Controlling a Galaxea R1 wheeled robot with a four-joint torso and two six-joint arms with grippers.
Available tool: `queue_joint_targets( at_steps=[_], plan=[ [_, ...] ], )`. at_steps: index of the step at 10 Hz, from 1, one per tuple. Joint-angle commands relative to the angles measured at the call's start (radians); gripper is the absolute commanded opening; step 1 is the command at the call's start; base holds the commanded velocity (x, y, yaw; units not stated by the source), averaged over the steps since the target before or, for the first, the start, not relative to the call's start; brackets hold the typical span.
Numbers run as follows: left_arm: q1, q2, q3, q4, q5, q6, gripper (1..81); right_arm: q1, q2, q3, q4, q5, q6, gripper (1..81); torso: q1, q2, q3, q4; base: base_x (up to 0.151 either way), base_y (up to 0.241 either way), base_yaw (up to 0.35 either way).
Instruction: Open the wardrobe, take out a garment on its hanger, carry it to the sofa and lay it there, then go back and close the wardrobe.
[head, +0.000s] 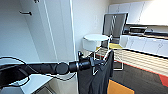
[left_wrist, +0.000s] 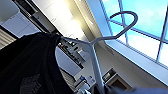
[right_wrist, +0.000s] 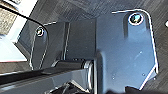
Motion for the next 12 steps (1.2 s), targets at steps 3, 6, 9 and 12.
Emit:
queue_joint_targets(
  at_steps=[3, 6, 9, 12],
  plan=[
    [-0.167, 0.003, 0.021, 0.045, -0.022, 0.017, 1.0, 0.040, 0.003, 0.005, 0.006, -0.045, 0.002, 81.1, 0.000, 0.000, 0.000, 0.000, 0.000, 0.000, -0.148],
    [-0.167, 0.004, 0.021, 0.045, -0.022, 0.017, 1.0, 0.037, 0.003, 0.002, 0.006, -0.045, 0.002, 81.1, 0.000, 0.000, 0.000, 0.000, 0.000, 0.000, -0.148],
    [-0.167, 0.001, 0.029, 0.045, -0.024, 0.018, 1.0, 0.038, 0.003, 0.002, 0.006, -0.045, 0.002, 81.1, 0.000, 0.000, 0.000, 0.000, 0.000, 0.000, -0.154],
    [-0.165, 0.004, 0.029, 0.045, -0.022, 0.018, 1.0, 0.038, 0.001, 0.002, 0.006, -0.045, 0.002, 81.1, 0.000, 0.000, 0.000, 0.000, 0.000, 0.000, -0.158]
  ],
)
